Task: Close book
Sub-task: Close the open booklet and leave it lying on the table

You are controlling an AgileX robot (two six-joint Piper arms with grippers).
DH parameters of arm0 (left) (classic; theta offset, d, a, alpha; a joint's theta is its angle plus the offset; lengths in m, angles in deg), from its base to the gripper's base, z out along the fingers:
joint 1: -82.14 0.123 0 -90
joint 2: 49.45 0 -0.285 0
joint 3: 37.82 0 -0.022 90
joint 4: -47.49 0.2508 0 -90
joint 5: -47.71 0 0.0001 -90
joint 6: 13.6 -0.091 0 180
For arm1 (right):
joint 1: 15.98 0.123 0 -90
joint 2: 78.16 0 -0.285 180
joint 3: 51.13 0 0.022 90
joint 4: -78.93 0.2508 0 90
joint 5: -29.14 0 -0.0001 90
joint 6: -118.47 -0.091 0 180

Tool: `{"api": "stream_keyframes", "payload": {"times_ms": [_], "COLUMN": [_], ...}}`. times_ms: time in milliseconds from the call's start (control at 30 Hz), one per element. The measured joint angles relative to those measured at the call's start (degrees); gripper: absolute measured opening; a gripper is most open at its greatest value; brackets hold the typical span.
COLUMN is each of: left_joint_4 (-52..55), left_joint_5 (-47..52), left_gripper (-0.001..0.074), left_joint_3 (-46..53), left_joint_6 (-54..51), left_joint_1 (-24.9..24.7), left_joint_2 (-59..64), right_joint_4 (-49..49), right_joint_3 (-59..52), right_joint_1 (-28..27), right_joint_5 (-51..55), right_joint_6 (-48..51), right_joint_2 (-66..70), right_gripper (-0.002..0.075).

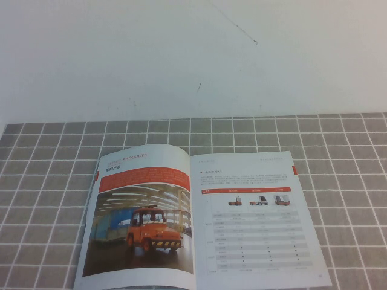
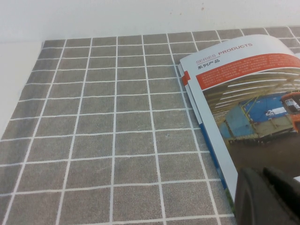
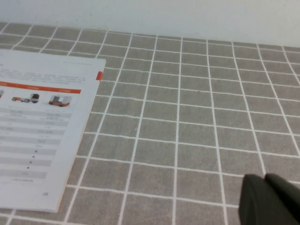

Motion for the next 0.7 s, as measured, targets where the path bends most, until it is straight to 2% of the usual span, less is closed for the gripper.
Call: {"api": "stream_keyframes", "payload": {"times_ms": [167,333,533,700], "left_joint_4": [0.13,0.25,0.34,0.34], "left_joint_5": [-2.05,-7.97,-21.12,-36.32], "left_gripper": [-0.0003,-0.0003,-0.0003,-0.0003], "left_joint_3": [0.12,0.34,0.34,0.34], "left_joint_6": [0.0,0.0,0.0,0.1], "left_joint_1": [0.0,0.0,0.0,0.0], "left_joint_2": [0.0,0.0,0.0,0.0], "right_joint_4": [0.0,-0.09,-0.09,-0.09], "right_joint_3": [-0.23,-0.49,-0.49,-0.49], "right_joint_1": [0.0,0.0,0.0,0.0], "right_joint_5": [-1.15,-7.2,-20.68,-33.85], "right_joint_6": [0.0,0.0,0.04,0.04], "right_joint_2": [0.0,0.0,0.0,0.0], "right_gripper": [-0.0003,-0.0002,-0.0002,-0.0002]}}
